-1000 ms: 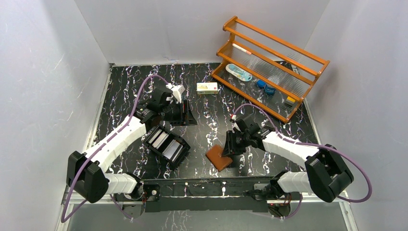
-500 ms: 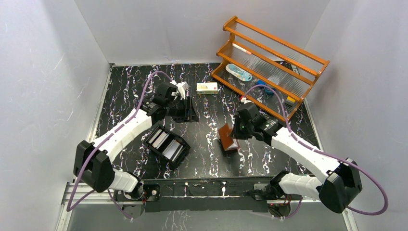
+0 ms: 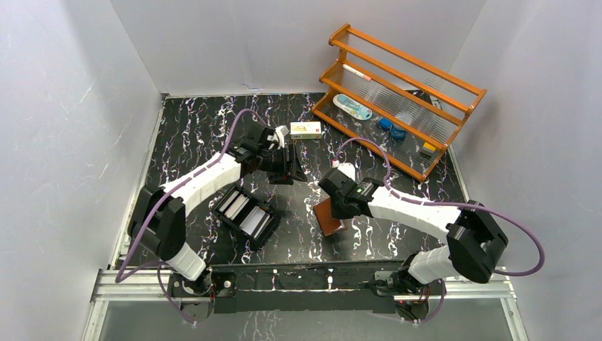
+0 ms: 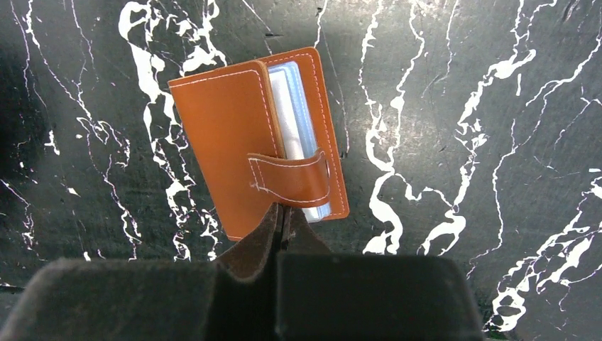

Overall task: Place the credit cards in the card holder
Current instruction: Open the card holder at the center of the board.

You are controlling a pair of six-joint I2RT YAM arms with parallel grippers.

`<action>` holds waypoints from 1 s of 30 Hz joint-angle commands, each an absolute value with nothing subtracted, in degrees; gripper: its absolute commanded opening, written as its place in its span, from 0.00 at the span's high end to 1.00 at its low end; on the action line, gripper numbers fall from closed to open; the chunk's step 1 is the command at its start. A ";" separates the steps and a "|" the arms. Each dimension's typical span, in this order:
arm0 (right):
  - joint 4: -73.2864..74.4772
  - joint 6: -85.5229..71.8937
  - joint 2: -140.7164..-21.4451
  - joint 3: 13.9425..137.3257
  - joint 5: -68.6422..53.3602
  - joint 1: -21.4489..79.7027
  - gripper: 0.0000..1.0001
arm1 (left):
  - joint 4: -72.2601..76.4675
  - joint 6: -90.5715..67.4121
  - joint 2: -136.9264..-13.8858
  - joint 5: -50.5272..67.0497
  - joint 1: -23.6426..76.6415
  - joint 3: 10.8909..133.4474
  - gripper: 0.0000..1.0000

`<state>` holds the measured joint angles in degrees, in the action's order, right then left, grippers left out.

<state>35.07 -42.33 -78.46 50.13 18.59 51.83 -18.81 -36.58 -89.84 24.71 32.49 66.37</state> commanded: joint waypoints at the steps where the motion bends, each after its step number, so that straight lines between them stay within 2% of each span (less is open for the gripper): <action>1: 32.95 -44.43 -77.90 51.98 23.90 53.99 1.00 | -17.82 -38.39 -92.46 27.42 34.47 67.38 0.41; 7: 33.14 -44.71 -75.03 52.06 28.29 55.26 1.00 | -17.62 -39.46 -98.02 27.93 37.96 69.48 0.37; 18: 26.49 -38.80 -68.71 49.46 30.57 56.47 1.00 | -19.52 -44.10 -106.54 26.80 41.71 77.00 0.35; 30: 26.24 -36.91 -68.70 49.42 31.15 56.96 1.00 | -14.94 -49.76 -105.29 27.80 42.47 76.54 0.32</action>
<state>29.78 -37.47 -69.73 49.69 29.91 56.38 -17.30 -46.85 -107.92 25.85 41.80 76.66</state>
